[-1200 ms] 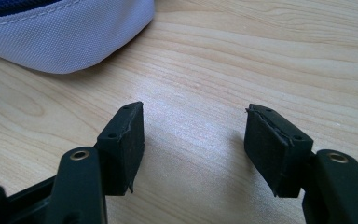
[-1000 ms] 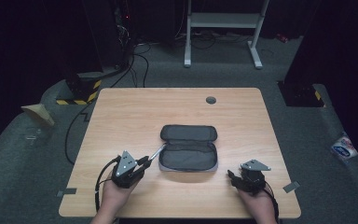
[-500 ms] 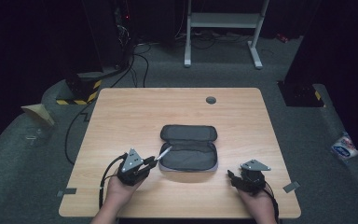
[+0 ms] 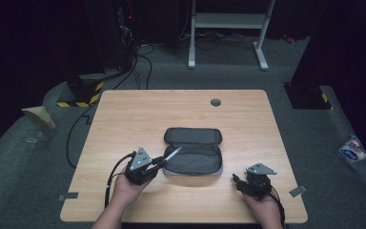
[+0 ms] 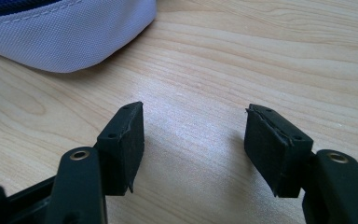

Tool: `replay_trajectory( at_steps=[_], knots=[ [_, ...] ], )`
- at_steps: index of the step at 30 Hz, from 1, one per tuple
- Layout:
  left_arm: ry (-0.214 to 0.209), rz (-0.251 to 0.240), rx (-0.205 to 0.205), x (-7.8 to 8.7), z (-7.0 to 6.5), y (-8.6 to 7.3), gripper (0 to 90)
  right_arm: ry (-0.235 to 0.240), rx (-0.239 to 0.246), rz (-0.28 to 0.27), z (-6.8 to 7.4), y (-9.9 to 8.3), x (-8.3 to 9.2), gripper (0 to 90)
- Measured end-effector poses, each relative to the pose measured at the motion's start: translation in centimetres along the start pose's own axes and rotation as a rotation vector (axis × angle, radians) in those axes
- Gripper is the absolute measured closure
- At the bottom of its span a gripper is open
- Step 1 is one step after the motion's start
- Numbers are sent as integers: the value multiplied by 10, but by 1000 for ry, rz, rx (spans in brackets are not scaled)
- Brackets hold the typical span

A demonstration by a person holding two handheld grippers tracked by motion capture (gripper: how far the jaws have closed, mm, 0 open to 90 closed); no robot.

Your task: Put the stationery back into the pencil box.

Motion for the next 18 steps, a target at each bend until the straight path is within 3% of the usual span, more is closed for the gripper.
replay_trajectory(
  at_steps=[18],
  knots=[
    [-62,-11,-36,-16,-7,30,781,0,0,0,0,0,0,376]
  ],
)
Point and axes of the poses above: each handheld gripper's, and its own axes: x roughly backward along the jaws, y roughly out of its top, z roughly to its left, the point moved 8 cm from there along -x, roughly forward along the jaws, and after that the axes turned 9 degrees about z, right-handed, at the moved point
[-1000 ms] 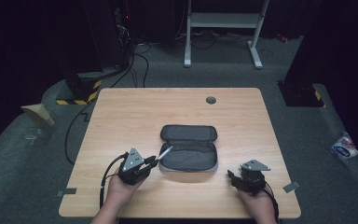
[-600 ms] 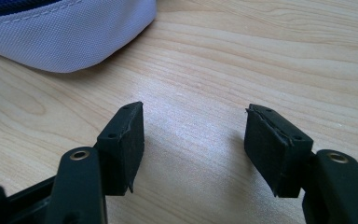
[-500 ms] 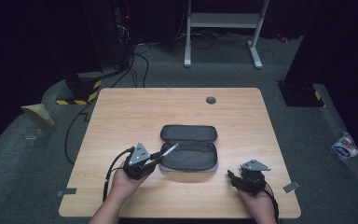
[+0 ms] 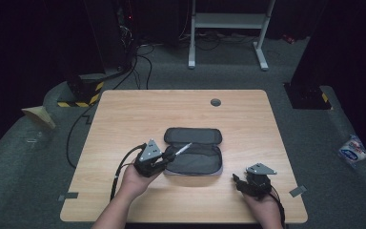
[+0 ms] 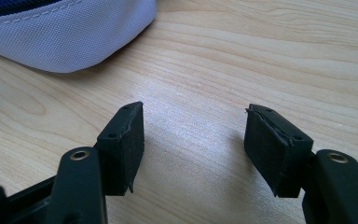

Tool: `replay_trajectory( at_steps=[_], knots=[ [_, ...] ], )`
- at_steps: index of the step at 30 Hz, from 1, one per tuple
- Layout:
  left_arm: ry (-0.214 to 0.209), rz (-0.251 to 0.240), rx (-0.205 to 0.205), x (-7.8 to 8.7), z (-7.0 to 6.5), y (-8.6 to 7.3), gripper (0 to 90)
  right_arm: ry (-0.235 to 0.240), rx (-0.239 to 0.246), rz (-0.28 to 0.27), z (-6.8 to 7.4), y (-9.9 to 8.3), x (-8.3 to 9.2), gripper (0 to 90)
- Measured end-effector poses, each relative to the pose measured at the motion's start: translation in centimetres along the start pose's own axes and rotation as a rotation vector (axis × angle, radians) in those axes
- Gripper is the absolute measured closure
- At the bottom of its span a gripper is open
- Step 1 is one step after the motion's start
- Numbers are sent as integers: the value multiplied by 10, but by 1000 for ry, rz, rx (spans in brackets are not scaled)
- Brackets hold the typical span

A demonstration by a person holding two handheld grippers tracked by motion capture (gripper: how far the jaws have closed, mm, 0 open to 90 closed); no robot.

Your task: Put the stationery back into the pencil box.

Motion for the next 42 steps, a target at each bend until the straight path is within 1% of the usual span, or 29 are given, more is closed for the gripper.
replay_trajectory(
  at_steps=[4,5,6,9,10,15,16,20,22,26,28,30,33,40,42],
  knots=[
    [-17,3,-9,-7,-3,6,781,0,0,0,0,0,0,376],
    [-27,5,-9,-9,-3,7,781,0,0,0,0,0,0,376],
    [-47,7,-1,-14,-4,8,781,1,0,0,0,0,0,375],
    [-53,11,1,-18,-4,8,781,0,0,0,0,0,0,376],
    [-62,13,4,-21,-5,8,781,0,0,0,0,0,0,376],
    [-84,26,3,-33,-10,10,781,0,0,0,0,0,0,376],
    [-84,26,3,-33,-10,10,781,0,0,0,0,0,0,376],
    [-99,36,-5,-44,-15,13,781,0,0,0,0,0,0,376],
    [-101,43,-9,-46,-15,14,781,0,0,0,0,0,0,376],
    [-117,47,-29,-52,-20,23,781,2,2,0,0,0,0,376],
    [-120,45,-31,-53,-22,26,781,2,2,0,0,0,0,376],
    [-127,54,-42,-56,-24,28,780,3,2,0,0,0,0,376],
    [-139,61,-57,-61,-30,33,780,2,3,0,0,0,0,376],
    [-155,86,-64,-71,-31,33,780,4,5,1,1,0,0,376],
    [-141,96,-61,-73,-29,32,768,5,5,2,1,0,0,376]
  ],
)
Point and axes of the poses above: each handheld gripper's, and its own axes: x roughly backward along the jaws, y roughly out of its top, z roughly to its left, the point moved 8 cm from there along -x, roughly forward along the jaws, and after that the axes turned 9 degrees about z, right-handed, at the moved point
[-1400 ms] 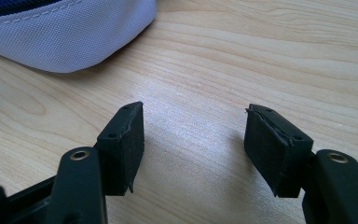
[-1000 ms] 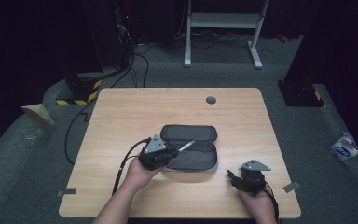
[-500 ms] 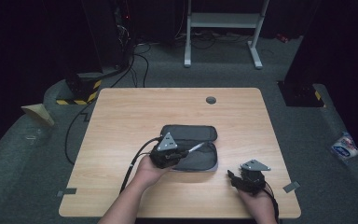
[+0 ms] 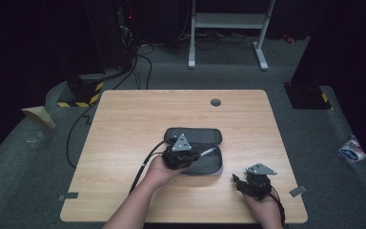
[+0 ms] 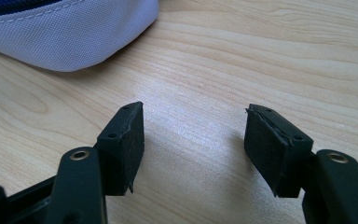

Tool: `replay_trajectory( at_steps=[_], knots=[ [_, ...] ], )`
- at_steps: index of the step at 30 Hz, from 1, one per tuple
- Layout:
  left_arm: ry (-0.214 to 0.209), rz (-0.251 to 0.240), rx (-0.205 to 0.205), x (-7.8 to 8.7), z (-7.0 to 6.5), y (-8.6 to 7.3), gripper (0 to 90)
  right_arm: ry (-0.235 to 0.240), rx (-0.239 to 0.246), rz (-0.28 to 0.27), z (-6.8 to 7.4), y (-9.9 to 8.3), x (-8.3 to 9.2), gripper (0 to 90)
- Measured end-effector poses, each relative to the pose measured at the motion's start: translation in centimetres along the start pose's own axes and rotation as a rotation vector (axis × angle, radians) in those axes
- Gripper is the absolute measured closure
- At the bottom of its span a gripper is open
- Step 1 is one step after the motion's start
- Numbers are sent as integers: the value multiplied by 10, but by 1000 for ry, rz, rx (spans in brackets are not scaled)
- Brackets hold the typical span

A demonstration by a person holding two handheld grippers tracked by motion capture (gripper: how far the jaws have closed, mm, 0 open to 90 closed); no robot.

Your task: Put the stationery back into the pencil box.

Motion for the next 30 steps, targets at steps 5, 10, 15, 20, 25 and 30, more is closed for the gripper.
replay_trajectory(
  at_steps=[5,10,15,20,25,30],
  knots=[
    [41,4,33,4,11,-4,712,2,3,-1,0,0,0,375],
    [60,-11,50,12,12,-6,701,2,2,-1,0,0,0,376],
    [81,-24,58,17,14,-11,690,2,0,0,0,0,0,376],
    [96,-41,95,24,15,-20,654,2,0,-1,0,0,0,375],
    [130,-45,118,27,19,-27,598,1,0,-1,0,0,0,376],
    [192,-62,155,40,27,-34,498,1,1,-1,0,0,0,375]
  ],
)
Point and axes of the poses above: each handheld gripper's, and its own axes: x roughly backward along the jaws, y roughly out of its top, z roughly to its left, the point moved 8 cm from there along -x, roughly forward along the jaws, and after that the axes turned 9 degrees about z, right-handed, at the moved point
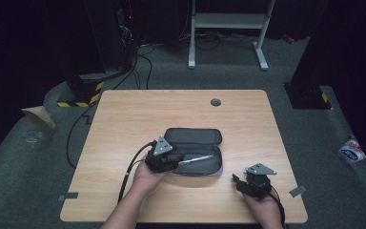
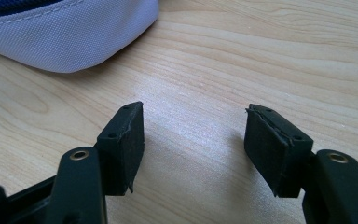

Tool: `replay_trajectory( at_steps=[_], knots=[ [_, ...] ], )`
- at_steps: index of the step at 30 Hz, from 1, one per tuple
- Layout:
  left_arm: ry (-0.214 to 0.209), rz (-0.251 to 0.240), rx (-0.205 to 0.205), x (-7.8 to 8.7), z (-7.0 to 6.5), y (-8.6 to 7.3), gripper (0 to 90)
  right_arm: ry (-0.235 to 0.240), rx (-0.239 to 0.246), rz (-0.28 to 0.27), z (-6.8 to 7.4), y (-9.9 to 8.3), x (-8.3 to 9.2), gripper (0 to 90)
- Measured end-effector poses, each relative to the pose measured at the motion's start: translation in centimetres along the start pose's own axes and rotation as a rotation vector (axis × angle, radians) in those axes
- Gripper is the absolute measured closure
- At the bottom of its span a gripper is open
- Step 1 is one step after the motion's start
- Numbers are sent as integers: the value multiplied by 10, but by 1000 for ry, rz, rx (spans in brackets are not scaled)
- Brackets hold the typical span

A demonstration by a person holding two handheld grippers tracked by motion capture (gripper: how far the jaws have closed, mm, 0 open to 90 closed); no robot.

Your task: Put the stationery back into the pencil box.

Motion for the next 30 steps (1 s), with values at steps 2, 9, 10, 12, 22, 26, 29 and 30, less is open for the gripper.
replay_trajectory(
  at_steps=[2,9,10,12,22,26,29,30],
  knots=[
    [6,-9,11,5,3,-1,461,0,0,0,0,0,0,375],
    [37,-20,113,22,18,-13,217,0,-1,0,0,0,0,375],
    [37,-20,113,22,18,-13,182,0,-1,0,0,0,0,375],
    [63,-8,143,28,25,-22,129,0,-1,0,0,0,0,375],
    [124,24,207,47,46,-54,0,-1,0,0,0,0,0,375],
    [148,39,238,54,55,-72,0,-1,-5,1,0,0,0,375],
    [162,76,252,57,63,-89,0,-2,-5,2,1,0,0,375],
    [164,84,262,57,65,-94,0,-2,-5,1,1,0,0,375]
  ],
)
Point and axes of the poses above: each handheld gripper's, and its own axes: x roughly backward along the jaws, y roughly out of its top, z roughly to its left, the point moved 8 cm from there along -x, roughly forward along the jaws, and after that the axes turned 9 degrees about z, right-handed, at the moved point
